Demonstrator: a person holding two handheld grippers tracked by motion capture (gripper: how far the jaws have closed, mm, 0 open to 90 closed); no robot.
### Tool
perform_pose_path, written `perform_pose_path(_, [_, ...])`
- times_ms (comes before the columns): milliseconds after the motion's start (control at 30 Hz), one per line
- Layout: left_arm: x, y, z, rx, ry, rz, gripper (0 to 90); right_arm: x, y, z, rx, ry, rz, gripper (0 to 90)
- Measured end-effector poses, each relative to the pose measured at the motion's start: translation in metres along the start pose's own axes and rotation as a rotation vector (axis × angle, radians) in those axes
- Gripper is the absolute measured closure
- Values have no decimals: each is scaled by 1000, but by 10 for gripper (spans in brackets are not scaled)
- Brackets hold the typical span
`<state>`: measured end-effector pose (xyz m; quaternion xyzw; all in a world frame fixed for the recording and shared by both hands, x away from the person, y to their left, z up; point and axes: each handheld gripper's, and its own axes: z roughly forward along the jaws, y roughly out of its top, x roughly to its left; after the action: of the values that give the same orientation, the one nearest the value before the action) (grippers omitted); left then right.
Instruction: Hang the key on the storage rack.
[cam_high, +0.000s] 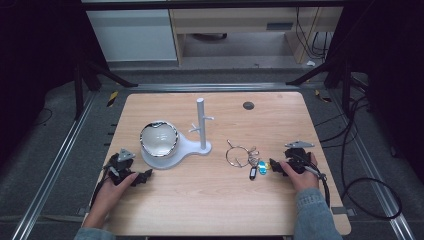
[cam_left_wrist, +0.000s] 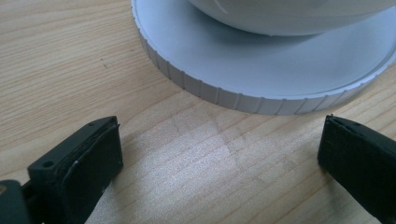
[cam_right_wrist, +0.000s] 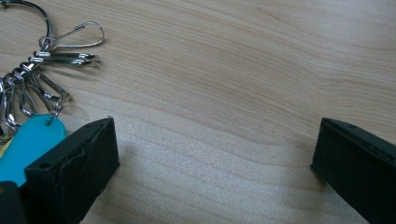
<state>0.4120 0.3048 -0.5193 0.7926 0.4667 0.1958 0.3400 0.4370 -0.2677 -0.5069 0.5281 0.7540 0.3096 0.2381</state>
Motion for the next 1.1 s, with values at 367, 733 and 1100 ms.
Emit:
perform_pose_path(367, [0, 0, 0, 2, 1, -2, 0, 0, 4, -3, 20, 13, -11, 114])
perform_pose_path(733, [-1, 0, 0, 2, 5, -4, 0, 10, 45, -15, 155, 114, -220, 371])
perform_pose_path(1100, [-1, 0, -1, 4, 4, -2, 0, 20, 87, -21, 264, 192, -383, 593])
